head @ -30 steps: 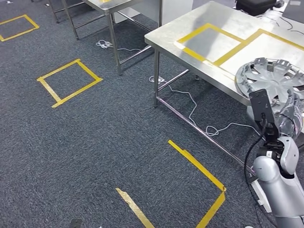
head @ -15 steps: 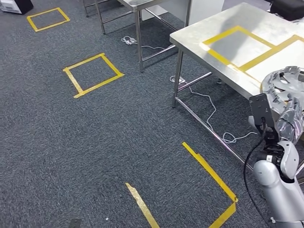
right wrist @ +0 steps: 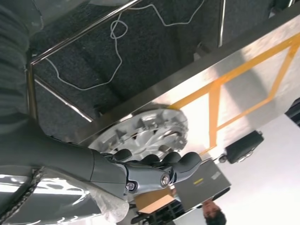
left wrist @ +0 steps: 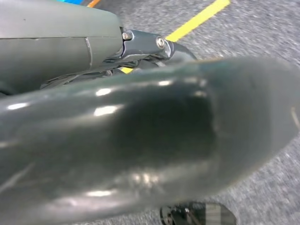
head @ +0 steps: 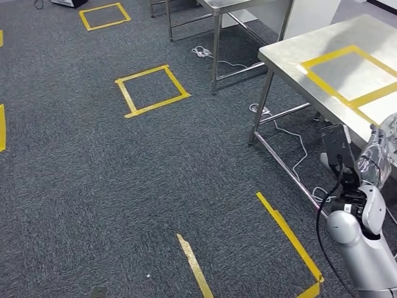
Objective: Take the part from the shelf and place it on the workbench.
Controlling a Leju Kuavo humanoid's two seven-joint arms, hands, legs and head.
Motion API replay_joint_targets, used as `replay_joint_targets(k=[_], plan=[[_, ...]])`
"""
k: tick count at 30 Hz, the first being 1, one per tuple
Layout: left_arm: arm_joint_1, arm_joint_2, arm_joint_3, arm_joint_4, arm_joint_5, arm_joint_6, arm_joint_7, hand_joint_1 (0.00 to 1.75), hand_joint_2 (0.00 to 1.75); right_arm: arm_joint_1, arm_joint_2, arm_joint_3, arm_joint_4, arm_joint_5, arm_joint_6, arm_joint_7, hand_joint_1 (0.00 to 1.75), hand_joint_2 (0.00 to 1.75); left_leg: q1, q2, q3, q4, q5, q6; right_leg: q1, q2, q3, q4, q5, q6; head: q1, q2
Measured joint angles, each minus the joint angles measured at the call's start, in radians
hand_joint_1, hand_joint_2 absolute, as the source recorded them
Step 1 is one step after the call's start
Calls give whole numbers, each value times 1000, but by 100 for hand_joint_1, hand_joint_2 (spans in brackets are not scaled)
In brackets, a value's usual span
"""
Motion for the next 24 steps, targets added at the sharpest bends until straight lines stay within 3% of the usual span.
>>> replay_joint_targets(k=[2,4,5,6,7,8,9,11,13,15,16,17,19,21,22,23,24], plan=[[2,0,0,0,0,0,-1,0,0,1,0,0,-1,0,0,0,0,175,4,-20,1,-8,7,12,-4,29,-13,26,-23,10,2,0],[-1,-1,0,0,-1,-2,-2,0,0,5,0,-3,-2,0,0,0,0,175,6,-39,1,-11,12,21,-7,87,-63,136,-82,15,7,0],[-2,-1,0,0,-2,-4,-3,0,0,9,0,-4,-2,0,0,0,0,175,6,-50,0,-11,12,23,-8,104,-98,207,-112,16,9,0],[-2,-2,-1,0,-3,-8,-6,0,0,13,0,-5,-2,0,0,0,0,175,5,-61,0,-11,12,23,-8,112,-127,264,-129,17,10,0],[-1,-3,-1,0,-4,-12,-11,0,0,16,0,-5,-1,0,0,0,0,175,5,-72,0,-10,12,24,-8,114,-142,288,-128,18,10,0],[0,-3,-1,0,-4,-18,-18,0,0,18,0,-5,-1,0,0,0,0,175,5,-84,0,-9,12,23,-8,115,-139,273,-106,19,10,0],[0,-4,-1,0,-4,-23,-25,0,0,19,0,-5,-1,0,0,0,0,175,5,-95,1,-7,11,23,-9,119,-116,221,-70,18,10,0],[-1,-3,-1,0,-4,-33,-37,0,0,20,0,-7,-1,0,0,0,0,175,5,-118,-2,1,9,17,-16,151,-52,85,-8,19,10,0],[-1,-3,-2,0,-4,-37,-43,0,0,24,0,-11,0,0,1,0,0,175,5,-138,-15,9,10,6,-19,180,-19,21,3,16,9,0],[2,-3,-1,0,-3,-38,-44,0,0,29,0,-12,0,0,1,0,0,175,8,-156,-24,11,14,-4,-18,171,-16,18,0,8,8,0],[4,-2,-1,0,-3,-38,-44,0,0,30,0,-12,0,0,1,0,0,175,7,-147,-27,16,10,-8,-18,161,-14,16,1,3,8,0],[4,-2,-1,0,-2,-38,-44,0,0,31,0,-12,0,0,1,0,0,175,6,-126,-35,34,-2,-13,-18,150,-11,13,2,-4,5,0],[2,-2,-1,0,-1,-39,-44,0,0,34,0,-13,0,0,1,0,0,175,6,-68,-76,129,-55,-21,-15,123,-5,10,1,-15,1,0],[-1,-3,-1,0,-1,-39,-42,0,0,43,0,-13,-1,0,1,0,0,175,9,-45,-135,257,-108,-26,-11,96,-2,10,-3,-22,0,0],[0,-3,-1,0,-1,-39,-41,0,0,50,0,-13,-1,1,1,0,0,175,11,-42,-151,291,-113,-27,-10,83,0,10,-5,-23,0,0],[1,-3,-1,0,-1,-38,-39,0,0,57,0,-13,-1,1,1,0,0,175,12,-40,-148,287,-99,-27,-10,70,2,10,-7,-23,0,0],[2,-3,-1,0,-1,-37,-37,0,0,63,0,-13,-1,1,1,0,0,175,12,-36,-127,245,-69,-26,-9,59,5,10,-10,-23,0,0]])
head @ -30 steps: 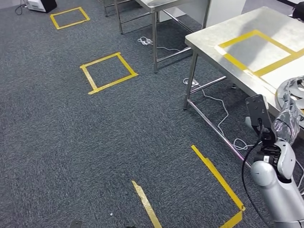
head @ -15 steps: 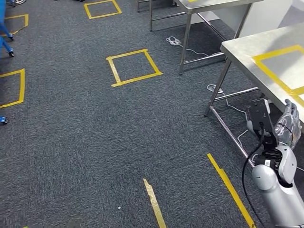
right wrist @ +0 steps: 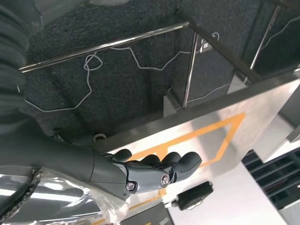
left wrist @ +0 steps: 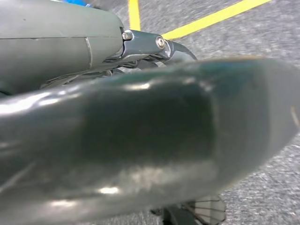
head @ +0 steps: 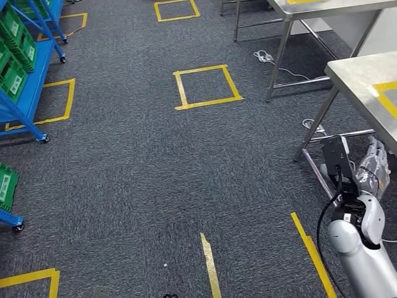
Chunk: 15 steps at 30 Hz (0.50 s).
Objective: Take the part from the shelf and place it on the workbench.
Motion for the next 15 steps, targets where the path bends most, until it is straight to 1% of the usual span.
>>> replay_joint_targets(k=[1,2,3,4,5,6,7,8,9,10,11,12,13,14,15], plan=[[1,0,0,0,0,2,2,0,0,5,0,0,0,0,0,0,0,175,-1,11,34,-67,36,3,1,-10,4,0,-3,2,0,0],[0,0,0,0,0,6,5,0,0,9,0,-1,-1,1,-1,0,0,175,-5,26,67,-133,61,7,3,-20,7,0,-6,5,0,0],[-1,0,0,0,1,10,8,0,0,15,0,-4,-2,1,-3,0,0,175,-9,39,92,-184,74,12,5,-29,8,1,-9,9,0,0],[-2,0,0,0,1,15,12,0,0,22,0,-6,-4,1,-4,0,0,175,-12,48,105,-214,76,16,8,-38,9,1,-11,13,0,0],[-2,-1,0,0,1,19,16,0,0,28,0,-7,-5,2,-5,0,0,175,-16,47,107,-222,71,20,10,-48,10,0,-13,17,0,0],[-1,0,0,0,1,23,19,0,0,33,0,-9,-6,2,-6,0,0,175,-16,38,106,-227,71,25,10,-57,12,-1,-15,21,0,0],[1,0,0,0,1,25,21,0,0,36,0,-9,-7,2,-6,0,0,175,-14,29,106,-231,73,30,8,-59,11,-1,-18,26,0,0],[2,0,0,0,1,26,22,0,0,38,0,-9,-8,2,-6,0,0,175,-12,20,108,-235,76,37,6,-42,5,11,-29,30,0,0],[1,0,0,0,1,28,23,0,0,40,0,-11,-9,2,-7,0,0,175,-9,12,109,-239,78,42,4,-15,-10,42,-48,34,2,0],[0,0,1,0,1,29,23,0,0,44,0,-13,-10,2,-7,0,0,175,-7,2,110,-241,79,47,1,16,-39,97,-76,37,4,0],[-3,-1,1,0,1,29,23,0,0,48,0,-15,-10,2,-7,0,0,175,-8,-8,110,-241,79,50,1,42,-73,167,-107,38,6,0],[-4,-2,1,0,0,29,23,0,0,53,0,-16,-10,2,-7,0,0,175,-8,-20,110,-240,79,51,1,52,-110,234,-131,40,7,0],[-4,-3,1,0,0,29,24,0,0,58,0,-17,-10,2,-7,0,0,175,-8,-31,110,-240,79,51,1,55,-137,279,-139,41,8,0],[-3,-4,1,0,0,29,24,0,0,62,0,-16,-10,2,-7,0,0,175,-9,-43,111,-240,79,51,1,56,-147,286,-127,42,7,0],[-3,-4,1,0,0,29,24,0,44,64,0,-16,-10,2,-7,0,0,175,-8,-55,113,-239,79,51,0,58,-136,254,-96,42,7,0]])
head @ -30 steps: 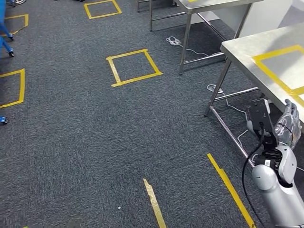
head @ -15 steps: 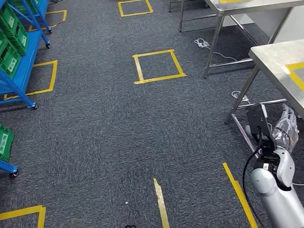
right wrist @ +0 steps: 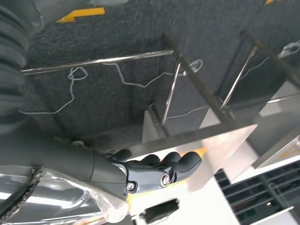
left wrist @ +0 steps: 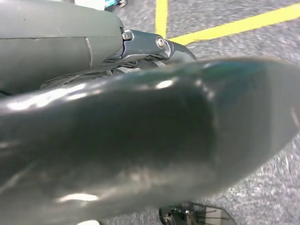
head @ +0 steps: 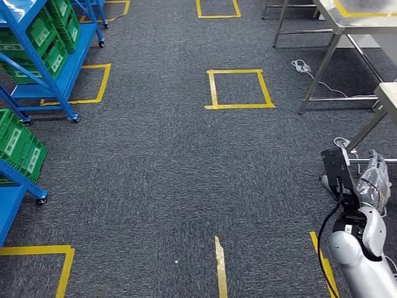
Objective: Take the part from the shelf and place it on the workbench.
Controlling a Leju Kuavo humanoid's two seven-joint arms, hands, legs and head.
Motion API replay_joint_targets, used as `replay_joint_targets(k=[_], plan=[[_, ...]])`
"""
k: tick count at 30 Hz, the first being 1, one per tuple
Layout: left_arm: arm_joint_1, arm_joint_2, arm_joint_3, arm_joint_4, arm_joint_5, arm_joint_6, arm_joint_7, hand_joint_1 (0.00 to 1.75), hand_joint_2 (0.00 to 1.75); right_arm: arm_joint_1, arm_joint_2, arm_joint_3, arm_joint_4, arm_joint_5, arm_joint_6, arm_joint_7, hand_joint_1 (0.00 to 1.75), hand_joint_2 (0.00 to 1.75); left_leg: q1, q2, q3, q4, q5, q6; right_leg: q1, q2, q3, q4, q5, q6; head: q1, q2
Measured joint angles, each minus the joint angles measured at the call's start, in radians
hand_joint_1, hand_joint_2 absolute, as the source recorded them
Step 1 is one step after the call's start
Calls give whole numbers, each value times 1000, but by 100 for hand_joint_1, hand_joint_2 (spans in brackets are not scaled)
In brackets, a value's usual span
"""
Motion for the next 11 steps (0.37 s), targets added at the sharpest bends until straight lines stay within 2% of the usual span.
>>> replay_joint_targets(k=[2,3,4,5,7,8,9,10,11], plan=[[0,0,0,0,0,2,2,0,131,1,0,-1,0,0,0,0,0,175,1,-22,3,2,-2,-4,-6,25,57,-131,75,1,0,0],[-1,-1,0,0,-1,4,4,0,175,1,0,-2,0,0,0,0,0,175,0,-33,1,6,-3,-7,-9,43,86,-190,95,0,0,0],[-2,-1,0,0,-2,6,6,0,175,2,0,-3,0,0,1,0,0,175,0,-43,-3,9,-2,-12,-11,56,105,-225,103,-1,0,0],[-1,-1,0,0,-3,9,9,0,175,3,0,-4,0,-1,6,0,0,131,-1,-53,-8,11,0,-18,-11,62,112,-237,99,-4,0,0],[2,-1,0,0,-4,15,17,0,175,4,0,-7,0,-13,30,0,0,44,2,-68,-15,12,3,-28,-10,47,116,-242,100,-12,-1,0],[4,-1,0,0,-4,18,22,0,175,3,0,-9,1,-32,57,0,0,0,2,-59,-18,20,-4,-32,-10,39,118,-244,101,-18,-2,0],[5,-1,0,0,-3,24,26,0,175,1,0,-12,2,-64,94,0,0,0,1,-37,-28,44,-21,-36,-11,30,121,-247,102,-23,-5,0],[4,-1,0,0,-1,32,31,0,175,-1,-1,-16,5,-111,142,0,0,44,1,-8,-47,89,-47,-41,-10,21,123,-249,102,-28,-7,0],[3,-2,0,0,1,37,32,0,175,-3,-1,-18,6,-135,169,0,0,58,0,12,-57,113,-62,-43,-9,17,124,-249,102,-31,-9,0]])
